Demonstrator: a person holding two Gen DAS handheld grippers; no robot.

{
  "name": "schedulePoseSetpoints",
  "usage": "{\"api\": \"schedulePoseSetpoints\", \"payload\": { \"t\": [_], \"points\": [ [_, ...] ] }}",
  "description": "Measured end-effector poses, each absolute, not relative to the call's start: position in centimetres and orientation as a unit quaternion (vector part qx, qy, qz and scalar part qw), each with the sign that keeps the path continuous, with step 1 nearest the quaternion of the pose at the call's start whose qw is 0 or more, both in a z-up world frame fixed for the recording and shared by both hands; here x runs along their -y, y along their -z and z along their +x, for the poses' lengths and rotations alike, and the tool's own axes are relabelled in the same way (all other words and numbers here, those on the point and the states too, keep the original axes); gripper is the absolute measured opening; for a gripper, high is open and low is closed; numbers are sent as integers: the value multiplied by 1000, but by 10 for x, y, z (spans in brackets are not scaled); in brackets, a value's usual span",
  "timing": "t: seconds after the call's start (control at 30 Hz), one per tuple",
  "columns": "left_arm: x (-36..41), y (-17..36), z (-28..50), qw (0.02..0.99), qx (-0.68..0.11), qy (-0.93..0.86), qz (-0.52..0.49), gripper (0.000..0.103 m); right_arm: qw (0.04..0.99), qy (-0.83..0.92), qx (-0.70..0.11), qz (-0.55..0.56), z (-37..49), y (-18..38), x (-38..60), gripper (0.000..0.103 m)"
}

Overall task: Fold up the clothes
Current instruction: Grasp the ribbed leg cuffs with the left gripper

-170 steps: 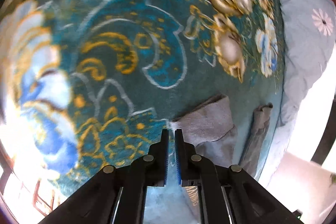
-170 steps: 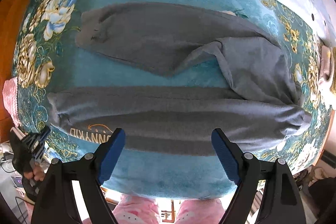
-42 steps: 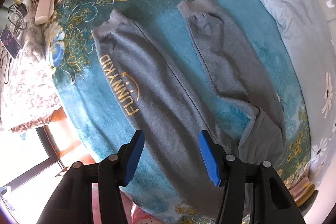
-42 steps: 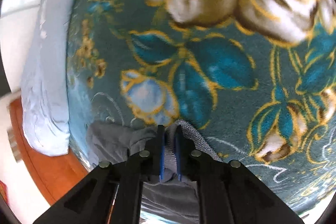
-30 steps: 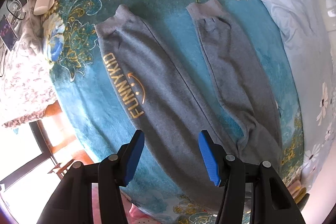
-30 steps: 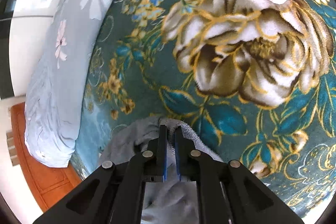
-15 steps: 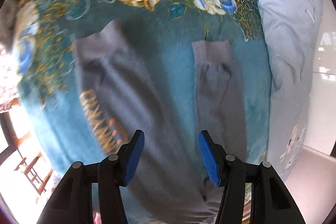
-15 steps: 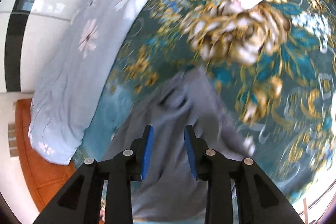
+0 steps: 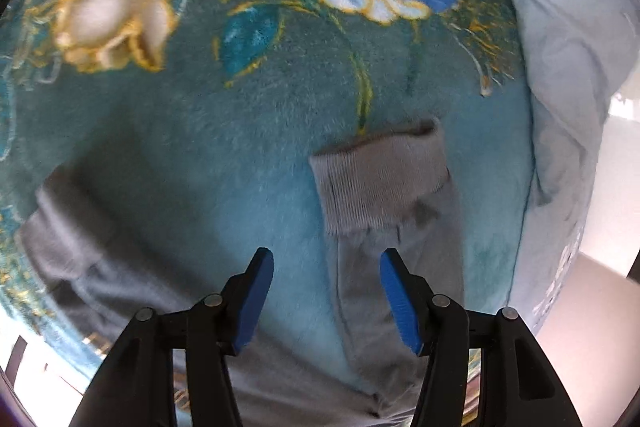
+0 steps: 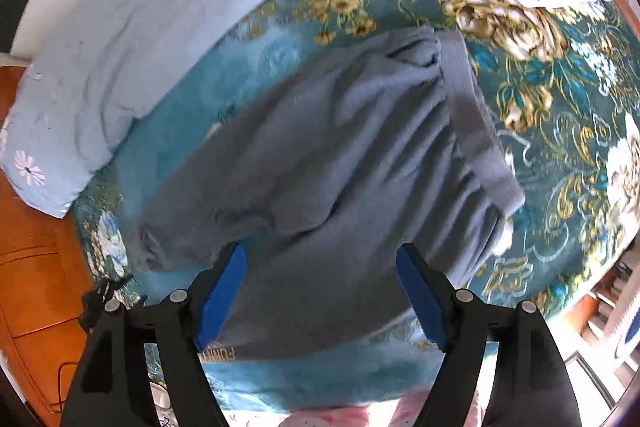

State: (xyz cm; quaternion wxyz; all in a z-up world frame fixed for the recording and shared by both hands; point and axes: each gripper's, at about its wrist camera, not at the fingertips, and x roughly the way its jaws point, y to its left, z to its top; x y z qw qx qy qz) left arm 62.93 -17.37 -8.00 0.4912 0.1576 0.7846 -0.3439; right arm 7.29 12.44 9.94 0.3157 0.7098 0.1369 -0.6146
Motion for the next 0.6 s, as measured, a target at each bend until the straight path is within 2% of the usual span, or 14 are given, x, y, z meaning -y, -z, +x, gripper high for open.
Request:
{"api": "schedulePoseSetpoints", "payload": {
  "t": [0.23, 0.3, 0.37, 0.4, 0.47, 0.6],
  "points": [
    [188, 114, 639, 480, -805, 332, 103, 58, 316, 599, -203, 708, 104, -95, -102, 79],
    [195, 114, 635, 478, -796, 354, 114, 50, 315, 596, -211, 708, 109, -93, -98, 79],
    [198, 116, 635, 477, -795, 358, 113, 24, 313, 592, -218, 710, 114, -91, -95, 79],
    [199, 117, 635, 476, -794, 360, 112, 22, 312, 590, -221, 711, 117, -89, -94, 79],
    [203, 117, 634, 475, -790, 370, 118, 12, 311, 587, -226, 712, 121, -87, -91, 79],
    [217, 93, 630, 494, -745, 422, 150, 10, 312, 581, -234, 714, 127, -85, -87, 79]
  ]
}}
